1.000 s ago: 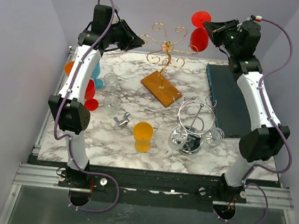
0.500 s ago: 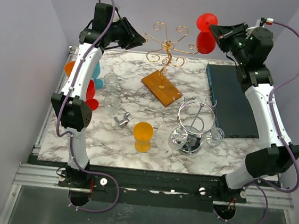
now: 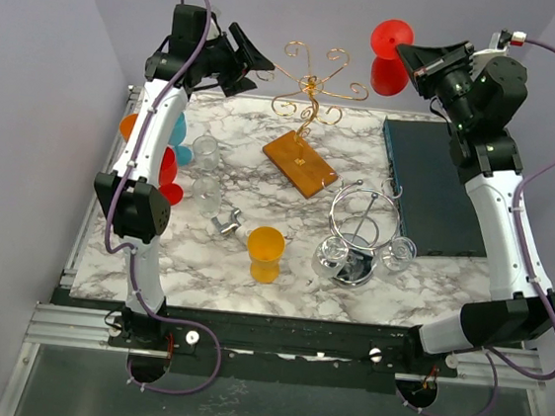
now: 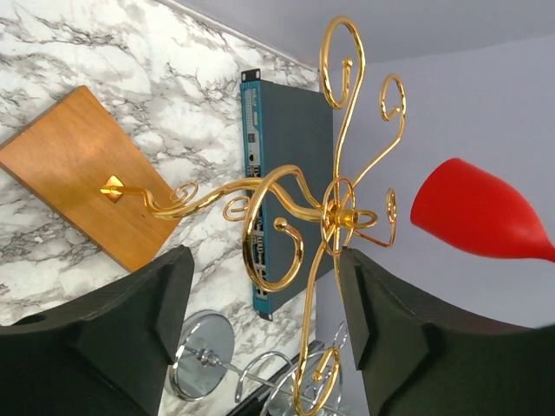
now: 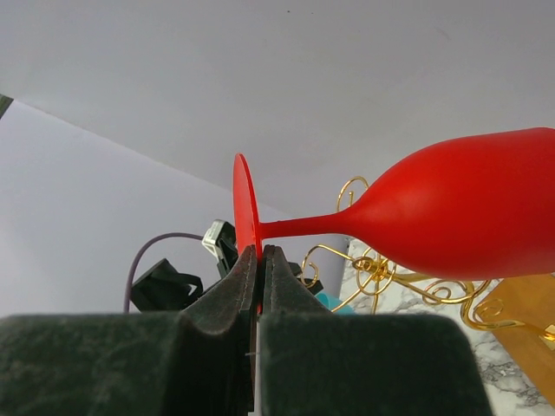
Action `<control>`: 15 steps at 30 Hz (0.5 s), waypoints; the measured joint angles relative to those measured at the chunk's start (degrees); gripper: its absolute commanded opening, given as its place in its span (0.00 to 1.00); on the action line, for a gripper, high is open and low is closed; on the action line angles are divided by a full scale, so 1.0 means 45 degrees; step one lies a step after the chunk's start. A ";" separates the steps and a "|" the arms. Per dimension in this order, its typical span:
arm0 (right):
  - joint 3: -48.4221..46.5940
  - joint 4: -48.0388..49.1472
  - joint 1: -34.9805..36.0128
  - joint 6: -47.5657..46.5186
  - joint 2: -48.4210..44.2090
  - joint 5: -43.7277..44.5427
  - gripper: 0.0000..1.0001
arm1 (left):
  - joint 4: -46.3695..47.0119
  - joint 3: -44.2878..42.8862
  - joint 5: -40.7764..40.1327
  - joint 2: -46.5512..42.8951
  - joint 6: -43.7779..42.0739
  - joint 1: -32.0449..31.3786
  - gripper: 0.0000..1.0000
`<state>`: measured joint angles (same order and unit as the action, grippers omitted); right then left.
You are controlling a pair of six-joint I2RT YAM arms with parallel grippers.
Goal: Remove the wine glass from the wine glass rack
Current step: Place the wine glass at the center of the board.
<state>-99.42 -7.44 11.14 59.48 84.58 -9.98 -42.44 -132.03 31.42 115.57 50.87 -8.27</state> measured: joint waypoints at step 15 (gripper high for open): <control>-0.0729 -0.0257 0.0000 -0.0049 -0.0131 -0.2118 0.00 | 0.0010 0.0957 -0.0238 -0.2336 -0.0622 0.1491 0.96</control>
<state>-102.69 -8.60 11.14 59.27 83.99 -19.51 -42.39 -127.72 30.35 105.06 48.07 -1.56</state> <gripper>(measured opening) 0.014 0.945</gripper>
